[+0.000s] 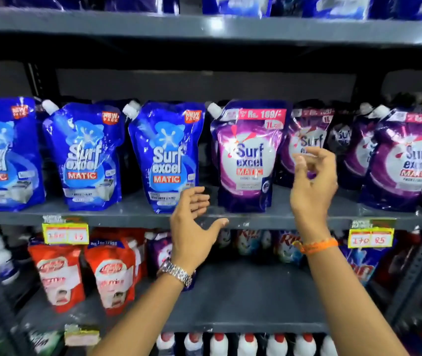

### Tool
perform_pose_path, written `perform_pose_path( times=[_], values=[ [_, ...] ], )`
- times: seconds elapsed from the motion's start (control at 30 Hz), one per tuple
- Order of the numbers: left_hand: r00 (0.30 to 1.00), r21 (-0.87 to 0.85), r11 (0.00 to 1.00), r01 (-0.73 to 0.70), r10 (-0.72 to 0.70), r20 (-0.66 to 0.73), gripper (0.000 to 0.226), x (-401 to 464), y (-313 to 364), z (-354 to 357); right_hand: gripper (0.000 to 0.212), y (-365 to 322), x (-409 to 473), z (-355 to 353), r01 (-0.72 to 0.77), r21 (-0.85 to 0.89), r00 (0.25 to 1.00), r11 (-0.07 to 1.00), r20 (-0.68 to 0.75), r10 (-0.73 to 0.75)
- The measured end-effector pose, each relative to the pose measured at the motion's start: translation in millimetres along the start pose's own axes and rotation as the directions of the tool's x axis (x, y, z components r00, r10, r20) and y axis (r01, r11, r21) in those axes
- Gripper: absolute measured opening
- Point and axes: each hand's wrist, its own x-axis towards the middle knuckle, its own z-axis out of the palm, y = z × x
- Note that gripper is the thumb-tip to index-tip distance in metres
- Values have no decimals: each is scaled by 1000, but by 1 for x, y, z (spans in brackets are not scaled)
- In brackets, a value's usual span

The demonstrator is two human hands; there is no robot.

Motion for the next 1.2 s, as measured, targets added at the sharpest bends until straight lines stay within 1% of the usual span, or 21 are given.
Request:
perform_pose_path(
  times=[0.07,0.1,0.17,0.23,0.3,0.37,0.43,0.5,0.53,0.57,0.63,0.67,0.73,0.8,0.87,0.97,1.07,1.2],
  values=[
    [1000,19,1000,9,-8,-27,65,-32,-25,-12,10,4,-39,-7,57,66,996,996,-65,-53],
    [999,36,999,36,-35,-30,62,-46,-42,-17,9,8,-59,-8,74,91,995,993,-75,-67],
    [992,76,989,126,-124,-37,63,-68,-81,-26,20,23,-99,-4,97,106,994,990,-64,-91],
    [969,131,960,249,-245,-42,67,-85,-120,-34,28,45,-137,2,44,124,999,991,-10,-43],
    [930,183,913,366,-366,-30,74,-97,-155,-41,23,77,-170,14,-60,80,994,995,93,53],
    [894,269,862,429,-448,8,84,-102,-184,-45,14,112,-193,30,-172,0,959,985,229,167],
    [855,337,810,480,-519,29,99,-97,-213,-48,7,143,-203,49,-231,-84,886,969,393,245],
    [834,345,787,511,-551,21,115,-86,-247,-50,7,169,-204,73,-298,-139,779,944,537,325],
    [834,358,782,510,-551,16,121,-80,-262,-50,16,182,-203,87,-350,-158,715,923,592,372],
    [833,358,783,509,-553,23,127,-74,-281,-50,29,190,-200,100,-391,-187,654,901,633,415],
    [816,288,789,543,-576,40,133,-64,-304,-47,54,208,-194,126,-440,-237,556,866,686,470],
    [808,257,788,560,-588,42,136,-59,-310,-45,61,217,-193,137,-459,-233,527,857,706,474],
    [810,257,790,557,-585,43,138,-52,-310,-41,62,231,-190,155,-479,-211,491,852,740,459],
    [806,269,786,556,-589,56,133,-51,-315,-38,53,241,-188,166,-477,-197,479,857,758,442],
    [806,253,786,563,-590,39,124,-53,-319,-35,38,245,-186,169,-511,-183,477,840,753,454],
    [817,207,800,563,-577,11,114,-62,-325,-33,22,244,-189,162,-523,-137,512,841,739,439],
    [823,162,814,558,-568,21,104,-72,-321,-32,21,244,-199,151,-513,-115,535,851,731,422],
    [845,124,840,529,-535,16,92,-96,-304,-32,22,232,-214,125,-562,-110,553,820,687,471]
  ],
)
